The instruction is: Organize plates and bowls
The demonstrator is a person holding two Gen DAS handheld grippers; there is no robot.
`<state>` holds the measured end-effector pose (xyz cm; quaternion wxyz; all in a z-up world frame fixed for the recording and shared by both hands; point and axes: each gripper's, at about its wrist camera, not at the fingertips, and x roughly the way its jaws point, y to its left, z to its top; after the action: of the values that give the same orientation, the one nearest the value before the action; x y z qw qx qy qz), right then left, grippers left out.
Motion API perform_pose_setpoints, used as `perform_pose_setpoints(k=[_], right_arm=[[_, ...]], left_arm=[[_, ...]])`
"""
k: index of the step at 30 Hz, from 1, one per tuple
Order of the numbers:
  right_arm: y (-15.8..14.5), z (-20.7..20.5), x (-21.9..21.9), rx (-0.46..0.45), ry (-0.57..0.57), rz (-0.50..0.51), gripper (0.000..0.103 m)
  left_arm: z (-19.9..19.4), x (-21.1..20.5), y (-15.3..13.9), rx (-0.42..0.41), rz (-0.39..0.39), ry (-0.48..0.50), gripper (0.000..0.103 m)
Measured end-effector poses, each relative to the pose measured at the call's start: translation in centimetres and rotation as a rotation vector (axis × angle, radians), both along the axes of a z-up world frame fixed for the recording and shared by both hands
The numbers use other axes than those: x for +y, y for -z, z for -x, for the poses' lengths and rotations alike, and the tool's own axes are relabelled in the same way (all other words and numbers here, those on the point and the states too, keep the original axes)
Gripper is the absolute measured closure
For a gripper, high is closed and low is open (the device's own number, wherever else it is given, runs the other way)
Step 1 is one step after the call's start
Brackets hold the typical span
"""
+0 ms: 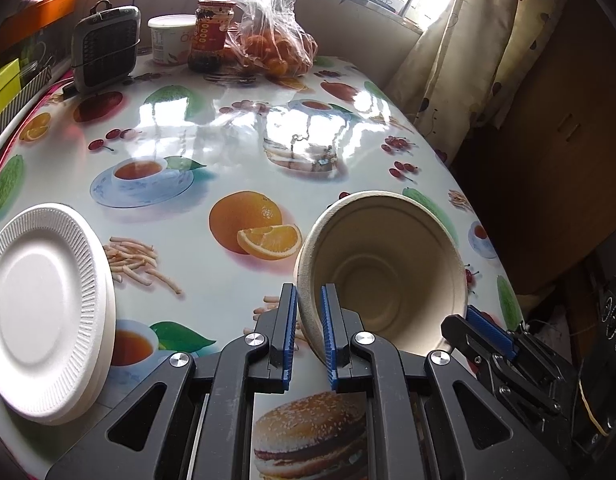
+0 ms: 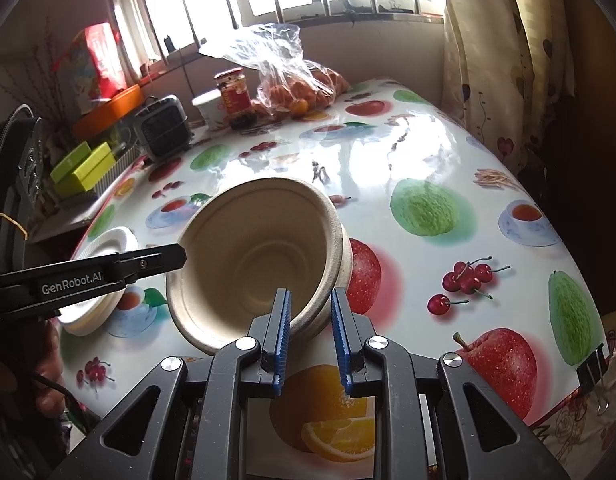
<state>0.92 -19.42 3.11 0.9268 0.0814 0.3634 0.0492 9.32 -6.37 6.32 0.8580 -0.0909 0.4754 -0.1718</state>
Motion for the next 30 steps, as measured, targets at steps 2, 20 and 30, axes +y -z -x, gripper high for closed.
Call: perform_pose_setpoints(k=[2, 20, 30], right_arm=[[0.02, 0.01, -0.01, 0.0, 0.0, -0.001, 0.083], [0.03, 0.0, -0.05, 0.001, -0.001, -0.001, 0.081], [0.44, -0.17, -0.3, 0.004, 0.003, -0.001, 0.078]], left_arm=[[0.04, -0.07, 0.0, 0.0, 0.0, 0.0, 0.09], [0.03, -0.05, 0.11, 0.004, 0.001, -0.001, 0.09], [-0.05, -0.06, 0.2, 0.007, 0.0, 0.0, 0.09]])
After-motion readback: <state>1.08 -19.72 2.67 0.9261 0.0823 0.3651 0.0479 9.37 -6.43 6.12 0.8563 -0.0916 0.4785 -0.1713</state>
